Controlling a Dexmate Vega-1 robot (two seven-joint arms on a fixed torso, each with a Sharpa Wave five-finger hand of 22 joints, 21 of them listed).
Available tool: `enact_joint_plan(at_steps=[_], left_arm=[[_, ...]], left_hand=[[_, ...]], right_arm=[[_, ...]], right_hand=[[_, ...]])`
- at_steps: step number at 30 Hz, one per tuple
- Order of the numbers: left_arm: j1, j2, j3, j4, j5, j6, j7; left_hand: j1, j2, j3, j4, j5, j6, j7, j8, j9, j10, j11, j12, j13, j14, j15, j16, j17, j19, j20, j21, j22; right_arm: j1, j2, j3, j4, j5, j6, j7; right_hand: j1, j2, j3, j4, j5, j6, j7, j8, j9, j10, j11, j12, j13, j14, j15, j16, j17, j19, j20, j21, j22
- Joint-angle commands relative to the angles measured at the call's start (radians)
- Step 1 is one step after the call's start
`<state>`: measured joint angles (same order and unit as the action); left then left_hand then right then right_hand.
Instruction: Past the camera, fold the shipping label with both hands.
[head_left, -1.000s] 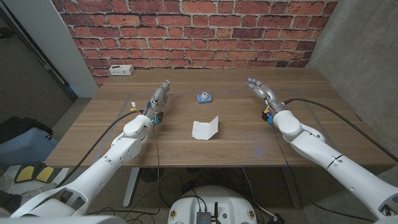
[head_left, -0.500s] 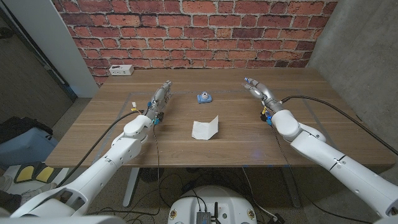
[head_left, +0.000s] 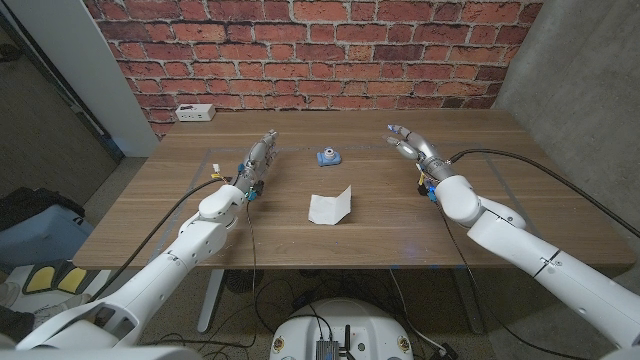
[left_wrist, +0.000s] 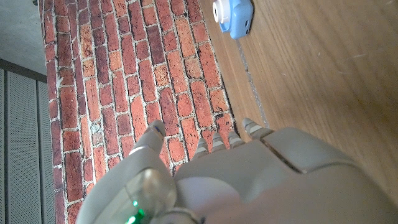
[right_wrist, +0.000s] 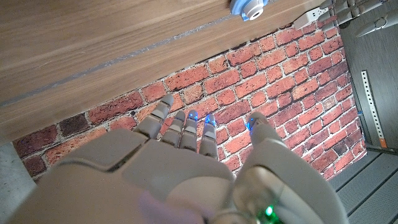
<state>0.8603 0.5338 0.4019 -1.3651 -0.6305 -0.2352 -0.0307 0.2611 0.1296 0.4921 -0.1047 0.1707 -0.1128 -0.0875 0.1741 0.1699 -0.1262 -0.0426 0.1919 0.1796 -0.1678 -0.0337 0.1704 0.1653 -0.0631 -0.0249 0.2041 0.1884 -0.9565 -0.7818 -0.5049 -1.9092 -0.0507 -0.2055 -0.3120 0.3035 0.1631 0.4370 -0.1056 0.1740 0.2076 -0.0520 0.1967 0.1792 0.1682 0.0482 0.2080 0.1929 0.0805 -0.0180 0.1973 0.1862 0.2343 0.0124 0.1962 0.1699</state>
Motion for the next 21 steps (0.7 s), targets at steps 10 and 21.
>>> enact_joint_plan(at_steps=[10, 21], left_arm=[[0.025, 0.015, 0.004, -0.051, 0.005, 0.016, 0.014], [0.054, 0.030, -0.001, -0.089, 0.004, 0.020, 0.025]], left_hand=[[0.001, 0.010, -0.002, -0.003, 0.006, -0.006, -0.002, 0.005, 0.003, -0.004, 0.001, 0.005, 0.002, -0.019, 0.000, 0.006, 0.004, -0.001, 0.009, 0.008, 0.004], [0.001, 0.010, -0.002, -0.003, 0.006, -0.006, -0.002, 0.005, 0.003, -0.006, 0.001, 0.005, 0.002, -0.019, -0.001, 0.006, 0.004, -0.002, 0.010, 0.009, 0.004]], right_arm=[[-0.065, -0.057, -0.002, -0.140, -0.110, -0.108, -0.003], [-0.091, -0.074, -0.010, -0.194, -0.163, -0.159, 0.002]], right_hand=[[0.019, 0.000, 0.005, -0.009, 0.003, 0.016, -0.006, 0.007, 0.006, 0.018, -0.004, 0.004, 0.001, 0.017, -0.004, 0.010, -0.001, 0.012, -0.003, 0.004, 0.003], [0.023, 0.004, 0.007, -0.008, 0.003, 0.024, -0.010, 0.008, 0.007, 0.022, -0.011, 0.004, 0.002, 0.021, -0.010, 0.011, 0.000, 0.014, -0.004, 0.003, 0.003]])
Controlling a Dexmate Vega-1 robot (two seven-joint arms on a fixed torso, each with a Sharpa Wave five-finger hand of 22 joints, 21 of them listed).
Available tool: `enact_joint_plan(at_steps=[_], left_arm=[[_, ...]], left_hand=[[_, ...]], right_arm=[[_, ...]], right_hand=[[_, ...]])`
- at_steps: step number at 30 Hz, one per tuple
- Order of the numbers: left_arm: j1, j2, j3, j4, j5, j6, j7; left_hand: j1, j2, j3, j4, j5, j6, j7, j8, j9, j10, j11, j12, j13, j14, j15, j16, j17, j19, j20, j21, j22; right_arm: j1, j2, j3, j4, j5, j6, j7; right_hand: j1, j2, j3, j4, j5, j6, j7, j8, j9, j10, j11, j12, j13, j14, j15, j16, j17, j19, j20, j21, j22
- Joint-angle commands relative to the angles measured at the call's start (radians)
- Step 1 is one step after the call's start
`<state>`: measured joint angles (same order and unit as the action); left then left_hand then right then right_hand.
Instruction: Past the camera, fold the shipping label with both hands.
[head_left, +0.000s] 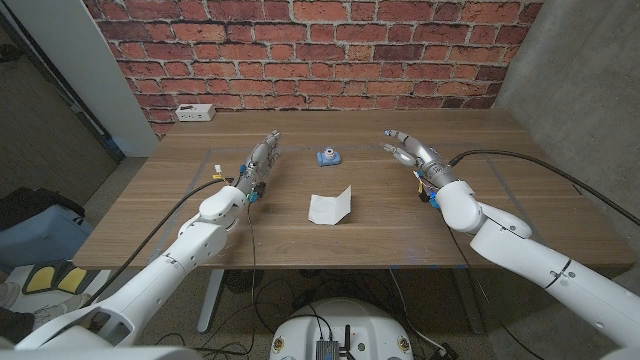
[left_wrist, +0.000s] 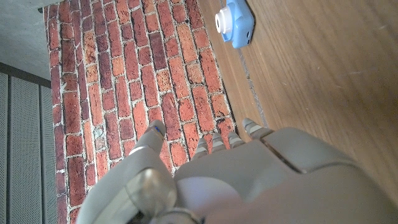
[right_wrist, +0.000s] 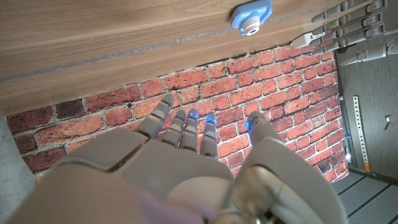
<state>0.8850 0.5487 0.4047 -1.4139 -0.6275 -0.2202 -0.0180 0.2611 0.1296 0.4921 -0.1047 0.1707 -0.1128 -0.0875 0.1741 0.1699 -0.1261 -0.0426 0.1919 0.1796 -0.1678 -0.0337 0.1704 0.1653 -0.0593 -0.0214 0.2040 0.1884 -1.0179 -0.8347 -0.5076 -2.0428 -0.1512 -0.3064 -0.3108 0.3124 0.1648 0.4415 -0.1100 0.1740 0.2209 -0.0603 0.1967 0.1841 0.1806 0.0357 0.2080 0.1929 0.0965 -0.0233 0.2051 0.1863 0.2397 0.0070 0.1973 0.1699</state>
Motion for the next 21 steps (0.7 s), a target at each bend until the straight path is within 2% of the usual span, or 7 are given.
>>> enact_joint_plan(at_steps=[1, 21], left_arm=[[0.032, 0.016, -0.004, -0.043, 0.000, 0.004, 0.011], [0.101, 0.043, -0.015, -0.107, -0.002, -0.012, 0.024]], left_hand=[[0.001, 0.010, -0.002, -0.003, 0.006, -0.007, -0.002, 0.005, 0.003, -0.006, 0.001, 0.005, 0.002, -0.019, -0.001, 0.006, 0.004, -0.005, 0.007, 0.009, 0.004], [0.001, 0.010, -0.002, -0.003, 0.005, -0.006, -0.002, 0.005, 0.003, -0.006, 0.001, 0.005, 0.002, -0.020, -0.001, 0.006, 0.004, -0.006, 0.007, 0.009, 0.004]], right_arm=[[-0.031, -0.024, -0.010, -0.068, -0.071, -0.067, 0.003], [-0.093, -0.050, -0.028, -0.172, -0.177, -0.162, 0.010]], right_hand=[[0.015, 0.003, 0.003, -0.004, 0.003, 0.012, -0.001, 0.008, 0.002, 0.011, 0.001, 0.004, 0.002, 0.006, -0.005, 0.003, 0.000, 0.009, 0.001, 0.002, 0.003], [0.035, 0.016, 0.015, -0.005, 0.007, 0.044, -0.004, 0.013, 0.003, 0.031, -0.015, 0.007, 0.002, 0.018, -0.020, 0.005, 0.000, 0.016, -0.011, 0.003, 0.003]])
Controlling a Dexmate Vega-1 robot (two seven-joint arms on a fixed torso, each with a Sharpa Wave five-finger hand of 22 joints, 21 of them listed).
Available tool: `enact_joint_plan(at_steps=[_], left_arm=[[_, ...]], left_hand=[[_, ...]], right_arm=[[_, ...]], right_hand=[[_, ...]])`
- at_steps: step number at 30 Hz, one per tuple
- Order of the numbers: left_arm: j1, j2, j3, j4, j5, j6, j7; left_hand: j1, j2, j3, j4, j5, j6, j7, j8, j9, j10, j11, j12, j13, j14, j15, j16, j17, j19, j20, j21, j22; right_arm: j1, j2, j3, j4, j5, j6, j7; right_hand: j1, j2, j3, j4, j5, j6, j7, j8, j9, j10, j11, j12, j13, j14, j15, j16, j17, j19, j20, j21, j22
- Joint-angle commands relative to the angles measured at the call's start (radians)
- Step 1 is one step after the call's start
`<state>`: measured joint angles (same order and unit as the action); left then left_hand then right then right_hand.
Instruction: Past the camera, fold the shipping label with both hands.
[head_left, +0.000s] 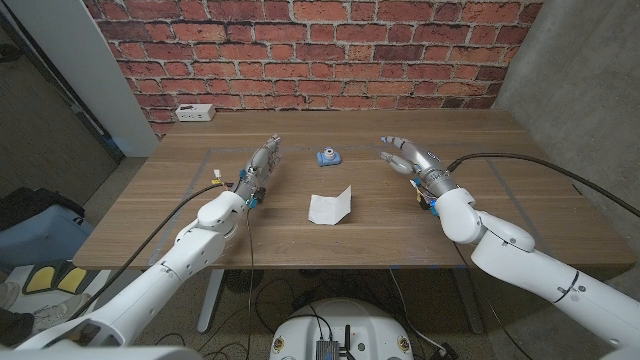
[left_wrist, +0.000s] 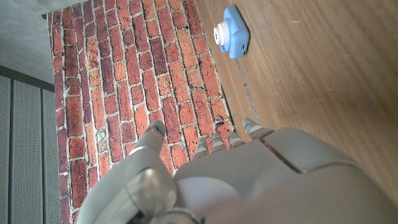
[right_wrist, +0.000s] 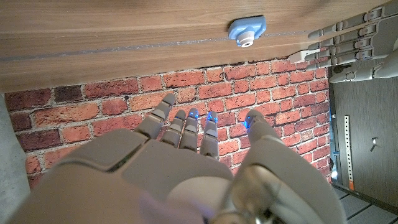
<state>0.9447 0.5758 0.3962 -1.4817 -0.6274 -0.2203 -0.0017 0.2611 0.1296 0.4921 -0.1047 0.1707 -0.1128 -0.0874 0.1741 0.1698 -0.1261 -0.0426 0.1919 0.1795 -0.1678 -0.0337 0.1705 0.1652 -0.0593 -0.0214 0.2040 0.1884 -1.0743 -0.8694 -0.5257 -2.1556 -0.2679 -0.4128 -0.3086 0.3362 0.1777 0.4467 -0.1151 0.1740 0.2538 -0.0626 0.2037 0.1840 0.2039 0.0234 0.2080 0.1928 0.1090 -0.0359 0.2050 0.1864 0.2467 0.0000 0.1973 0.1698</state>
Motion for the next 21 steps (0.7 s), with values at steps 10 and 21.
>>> enact_joint_plan(at_steps=[10, 21], left_arm=[[0.088, 0.033, -0.018, -0.078, -0.005, -0.022, 0.020], [0.111, 0.043, -0.025, -0.092, -0.007, -0.031, 0.020]], left_hand=[[0.001, 0.010, -0.002, -0.003, 0.005, -0.006, -0.002, 0.005, 0.003, -0.006, 0.001, 0.006, 0.002, -0.020, 0.000, 0.006, 0.004, -0.006, 0.007, 0.010, 0.004], [0.001, 0.010, -0.002, -0.003, 0.005, -0.007, -0.001, 0.005, 0.003, -0.007, 0.002, 0.006, 0.002, -0.019, 0.000, 0.006, 0.004, -0.006, 0.008, 0.010, 0.004]], right_arm=[[-0.054, -0.020, -0.027, -0.085, -0.100, -0.076, 0.021], [-0.058, -0.013, -0.055, -0.095, -0.146, -0.088, 0.040]], right_hand=[[0.022, 0.006, 0.016, 0.001, 0.009, 0.021, -0.003, 0.006, 0.003, 0.012, -0.008, 0.006, 0.002, 0.010, -0.016, 0.005, 0.000, 0.012, -0.006, 0.003, 0.003], [0.035, 0.007, 0.024, -0.001, 0.010, 0.034, -0.006, 0.007, 0.003, 0.020, -0.012, 0.006, 0.002, 0.014, -0.024, 0.005, 0.000, 0.015, -0.007, 0.003, 0.003]])
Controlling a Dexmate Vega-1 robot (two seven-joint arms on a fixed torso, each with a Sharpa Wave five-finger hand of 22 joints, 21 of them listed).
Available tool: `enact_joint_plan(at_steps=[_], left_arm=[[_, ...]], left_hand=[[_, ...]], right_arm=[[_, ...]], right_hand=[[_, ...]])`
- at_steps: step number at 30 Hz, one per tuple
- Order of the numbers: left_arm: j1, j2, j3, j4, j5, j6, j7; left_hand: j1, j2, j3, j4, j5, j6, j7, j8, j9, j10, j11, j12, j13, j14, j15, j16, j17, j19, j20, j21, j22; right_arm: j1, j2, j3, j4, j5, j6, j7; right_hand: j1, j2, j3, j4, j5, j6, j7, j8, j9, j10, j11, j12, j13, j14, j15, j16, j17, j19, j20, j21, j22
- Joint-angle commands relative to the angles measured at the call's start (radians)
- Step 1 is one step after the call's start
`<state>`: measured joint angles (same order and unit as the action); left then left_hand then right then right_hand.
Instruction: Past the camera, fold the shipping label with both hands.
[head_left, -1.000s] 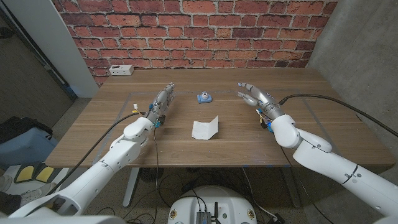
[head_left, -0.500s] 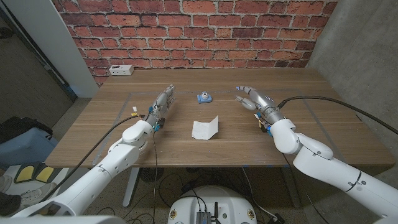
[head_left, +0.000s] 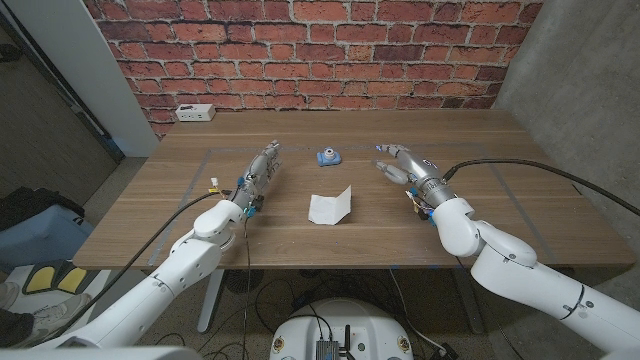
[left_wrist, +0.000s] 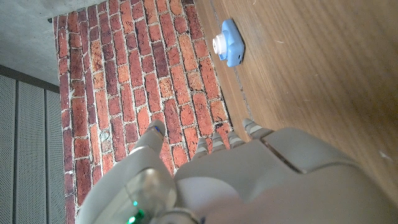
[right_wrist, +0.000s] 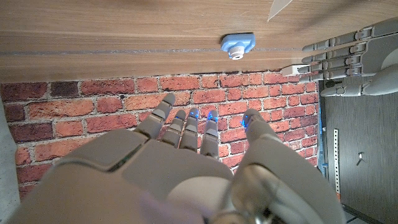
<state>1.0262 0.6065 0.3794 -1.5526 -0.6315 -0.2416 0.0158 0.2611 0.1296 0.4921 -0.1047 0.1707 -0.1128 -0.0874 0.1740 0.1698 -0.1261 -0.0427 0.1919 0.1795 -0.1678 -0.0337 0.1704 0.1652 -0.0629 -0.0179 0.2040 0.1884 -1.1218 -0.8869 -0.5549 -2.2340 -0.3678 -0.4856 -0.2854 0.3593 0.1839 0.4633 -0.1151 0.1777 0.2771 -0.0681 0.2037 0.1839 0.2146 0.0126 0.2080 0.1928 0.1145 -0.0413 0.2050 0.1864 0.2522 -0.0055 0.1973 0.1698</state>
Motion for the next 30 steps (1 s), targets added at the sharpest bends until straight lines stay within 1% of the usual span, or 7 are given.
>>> enact_joint_plan(at_steps=[1, 16, 24, 25, 26, 28, 30], left_arm=[[0.030, 0.012, -0.008, -0.021, -0.004, -0.010, 0.002], [0.032, 0.020, -0.011, -0.015, -0.007, -0.018, -0.015], [0.031, 0.022, -0.012, -0.011, -0.009, -0.023, -0.025], [0.031, 0.022, -0.012, -0.010, -0.009, -0.024, -0.026], [0.031, 0.023, -0.013, -0.010, -0.010, -0.025, -0.027], [0.031, 0.023, -0.013, -0.009, -0.012, -0.025, -0.030], [0.032, 0.023, -0.013, -0.008, -0.012, -0.027, -0.033]], left_hand=[[0.001, 0.010, -0.002, -0.003, 0.005, -0.007, -0.002, 0.005, 0.003, -0.007, 0.003, 0.006, 0.002, -0.020, -0.001, 0.006, 0.004, -0.003, 0.004, 0.010, 0.004], [0.001, 0.010, -0.003, -0.003, 0.005, -0.007, -0.001, 0.005, 0.003, -0.007, 0.002, 0.006, 0.002, -0.021, -0.001, 0.006, 0.004, -0.003, 0.004, 0.010, 0.004], [0.000, 0.010, -0.003, -0.003, 0.005, -0.007, -0.001, 0.005, 0.003, -0.007, 0.001, 0.006, 0.002, -0.021, 0.000, 0.006, 0.004, -0.004, 0.004, 0.010, 0.004], [0.000, 0.010, -0.003, -0.003, 0.005, -0.008, -0.001, 0.005, 0.003, -0.006, 0.002, 0.006, 0.002, -0.021, -0.001, 0.006, 0.004, -0.004, 0.004, 0.010, 0.004], [0.000, 0.010, -0.003, -0.003, 0.005, -0.007, -0.001, 0.005, 0.003, -0.006, 0.001, 0.006, 0.002, -0.020, -0.001, 0.006, 0.004, -0.004, 0.004, 0.010, 0.004], [0.000, 0.010, -0.003, -0.003, 0.005, -0.007, -0.001, 0.005, 0.003, -0.006, 0.001, 0.006, 0.002, -0.021, -0.001, 0.006, 0.004, -0.004, 0.004, 0.010, 0.004], [0.000, 0.010, -0.003, -0.003, 0.005, -0.008, -0.001, 0.005, 0.003, -0.006, 0.001, 0.006, 0.002, -0.020, -0.001, 0.006, 0.004, -0.003, 0.004, 0.010, 0.004]], right_arm=[[-0.010, 0.006, -0.028, -0.017, -0.050, -0.016, 0.017], [0.000, 0.030, -0.071, -0.013, -0.099, -0.018, 0.052], [0.007, 0.045, -0.094, -0.004, -0.116, -0.012, 0.074], [0.007, 0.046, -0.095, -0.005, -0.117, -0.012, 0.076], [0.007, 0.047, -0.098, -0.004, -0.122, -0.012, 0.077], [0.007, 0.048, -0.103, -0.004, -0.135, -0.013, 0.075], [0.006, 0.050, -0.108, -0.005, -0.147, -0.016, 0.075]], right_hand=[[0.013, 0.001, 0.008, -0.001, 0.007, 0.012, -0.001, 0.007, 0.004, 0.010, -0.001, 0.006, 0.002, 0.009, -0.018, 0.005, 0.000, 0.010, -0.001, 0.003, 0.003], [0.024, 0.003, 0.014, -0.001, 0.008, 0.021, -0.002, 0.006, 0.004, 0.015, -0.006, 0.005, 0.003, 0.013, -0.020, 0.005, 0.000, 0.012, -0.003, 0.003, 0.003], [0.030, 0.003, 0.017, -0.001, 0.009, 0.025, -0.004, 0.005, 0.004, 0.017, -0.009, 0.004, 0.003, 0.017, -0.021, 0.006, 0.001, 0.014, 0.003, 0.003, 0.003], [0.033, 0.003, 0.019, -0.001, 0.009, 0.025, -0.005, 0.004, 0.004, 0.017, -0.018, 0.004, 0.003, 0.018, -0.021, 0.006, 0.001, 0.014, 0.004, 0.003, 0.003], [0.034, 0.003, 0.019, -0.001, 0.009, 0.025, -0.005, 0.004, 0.004, 0.017, -0.018, 0.004, 0.003, 0.019, -0.020, 0.006, 0.001, 0.015, 0.005, 0.003, 0.003], [0.040, 0.003, 0.022, 0.000, 0.010, 0.026, -0.007, 0.002, 0.005, 0.030, -0.047, 0.006, 0.003, 0.024, -0.026, 0.008, 0.002, 0.015, 0.007, 0.003, 0.004], [0.048, 0.003, 0.026, 0.001, 0.010, 0.043, -0.023, 0.005, 0.005, 0.046, -0.079, 0.009, 0.003, 0.033, -0.036, 0.011, 0.002, 0.019, 0.008, 0.004, 0.004]])
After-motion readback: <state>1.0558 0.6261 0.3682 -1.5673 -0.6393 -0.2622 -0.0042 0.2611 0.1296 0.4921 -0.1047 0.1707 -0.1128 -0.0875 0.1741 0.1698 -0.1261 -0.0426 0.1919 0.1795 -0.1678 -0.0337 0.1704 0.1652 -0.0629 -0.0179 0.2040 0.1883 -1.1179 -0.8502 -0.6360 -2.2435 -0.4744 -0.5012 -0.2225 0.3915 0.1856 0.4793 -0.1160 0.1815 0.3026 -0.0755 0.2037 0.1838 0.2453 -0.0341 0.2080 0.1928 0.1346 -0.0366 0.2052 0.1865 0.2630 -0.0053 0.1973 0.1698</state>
